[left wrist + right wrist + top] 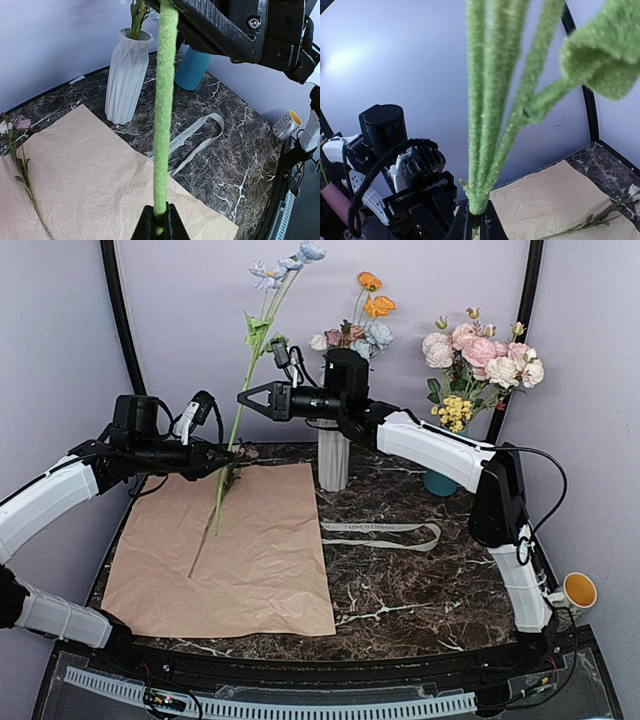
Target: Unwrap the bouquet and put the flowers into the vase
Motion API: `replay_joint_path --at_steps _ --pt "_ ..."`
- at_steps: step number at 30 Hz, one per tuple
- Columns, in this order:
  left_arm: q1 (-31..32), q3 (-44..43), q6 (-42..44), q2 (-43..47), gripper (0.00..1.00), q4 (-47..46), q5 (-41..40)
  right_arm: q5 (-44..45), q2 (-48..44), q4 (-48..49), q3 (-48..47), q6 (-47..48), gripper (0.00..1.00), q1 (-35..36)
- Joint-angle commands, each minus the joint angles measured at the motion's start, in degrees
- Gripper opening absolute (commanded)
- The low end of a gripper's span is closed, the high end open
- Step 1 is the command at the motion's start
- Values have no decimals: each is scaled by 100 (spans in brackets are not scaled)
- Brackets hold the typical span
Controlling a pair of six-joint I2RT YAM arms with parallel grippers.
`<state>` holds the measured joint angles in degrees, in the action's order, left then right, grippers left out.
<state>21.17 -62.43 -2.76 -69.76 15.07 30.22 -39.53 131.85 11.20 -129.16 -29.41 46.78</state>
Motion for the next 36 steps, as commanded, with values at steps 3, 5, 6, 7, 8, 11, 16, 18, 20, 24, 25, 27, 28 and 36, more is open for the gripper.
replay_joint_path --at_steps 3,5,6,7,8,11,16,18,20,24,25,27,28,36 --pt "81 -175 162 -69 5 -16 -194 -139 -179 264 -193 140 0 42" --pt "89 -173 156 -53 9 -13 -318 -132 -207 258 -172 161 0 45" --pt "85 -168 147 -37 17 -17 -395 -114 -222 241 -171 174 0 47" --pt "89 -164 131 -19 25 -17 -472 -90 -246 205 -171 201 0 43" --pt "84 -152 109 4 34 -13 -577 -29 -274 165 -166 277 0 41" --pt "84 -48 39 158 63 -79 -959 350 -443 -86 -157 683 0 43" --pt "82 171 -17 487 99 -295 -1625 1824 -1012 -424 50 1723 0 5" --pt "89 196 -14 546 99 -308 -1790 2430 -1217 -419 160 2067 0 -48" --pt "82 209 -38 572 99 -309 -1990 2840 -1354 -482 159 2443 0 -106" --pt "83 316 -81 686 99 -412 -2283 3558 -1570 -518 137 2917 0 -224" --pt "84 341 -69 707 99 -425 -2286 3742 -1620 -518 143 3021 0 -257" --pt "84 375 -64 719 99 -392 -2325 4069 -1684 -518 157 3232 0 -331" --pt "89 378 -66 718 98 -347 -2345 4218 -1704 -553 141 3342 0 -370" --pt "82 502 -93 816 96 -344 -2343 4790 -1711 -702 139 3626 0 -657"
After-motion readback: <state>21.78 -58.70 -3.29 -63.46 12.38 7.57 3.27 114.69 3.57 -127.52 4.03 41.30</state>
